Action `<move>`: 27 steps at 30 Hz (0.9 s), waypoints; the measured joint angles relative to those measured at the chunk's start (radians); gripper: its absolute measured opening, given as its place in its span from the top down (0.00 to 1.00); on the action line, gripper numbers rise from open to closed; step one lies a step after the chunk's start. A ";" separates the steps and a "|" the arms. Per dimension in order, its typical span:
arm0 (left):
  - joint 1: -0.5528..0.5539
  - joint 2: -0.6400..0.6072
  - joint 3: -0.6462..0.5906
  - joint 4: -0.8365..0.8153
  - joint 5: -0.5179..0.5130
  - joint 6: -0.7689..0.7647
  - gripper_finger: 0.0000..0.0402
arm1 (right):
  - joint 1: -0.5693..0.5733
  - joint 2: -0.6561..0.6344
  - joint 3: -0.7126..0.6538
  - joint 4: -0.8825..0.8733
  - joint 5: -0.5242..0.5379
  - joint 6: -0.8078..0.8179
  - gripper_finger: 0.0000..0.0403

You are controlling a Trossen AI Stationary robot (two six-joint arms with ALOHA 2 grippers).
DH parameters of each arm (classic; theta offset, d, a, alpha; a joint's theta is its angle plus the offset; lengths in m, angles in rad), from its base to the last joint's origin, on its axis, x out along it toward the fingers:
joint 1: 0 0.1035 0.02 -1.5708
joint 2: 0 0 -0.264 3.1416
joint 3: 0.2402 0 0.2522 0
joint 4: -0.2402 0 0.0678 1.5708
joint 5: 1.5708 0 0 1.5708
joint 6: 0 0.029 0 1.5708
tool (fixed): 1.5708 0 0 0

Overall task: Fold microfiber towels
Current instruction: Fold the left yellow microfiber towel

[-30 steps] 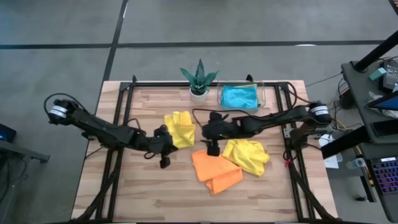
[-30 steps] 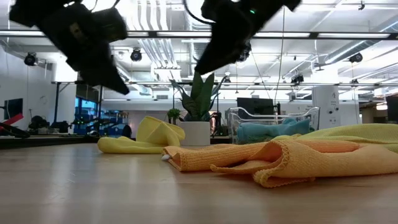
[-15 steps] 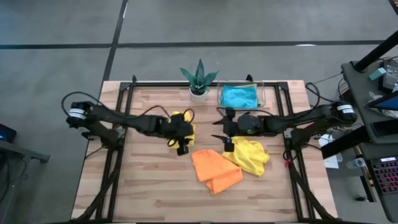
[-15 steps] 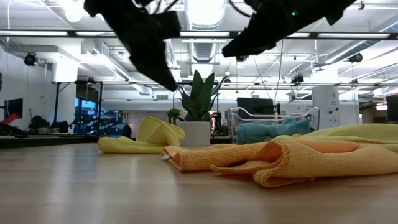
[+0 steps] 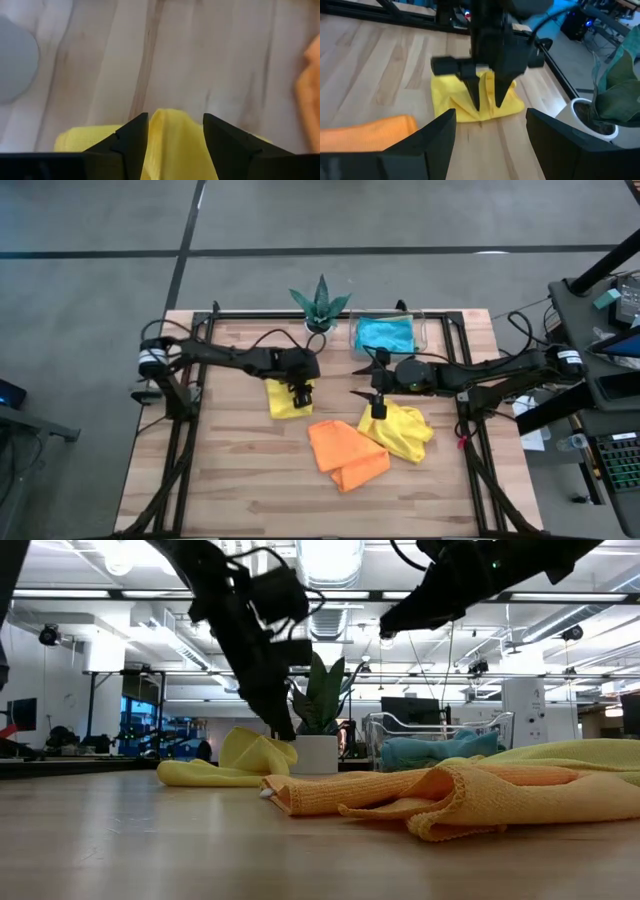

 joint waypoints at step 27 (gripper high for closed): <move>-0.031 -0.040 -0.002 -0.138 -0.002 0.042 1.00 | -0.002 0.000 0.000 0.002 0.009 0.002 0.43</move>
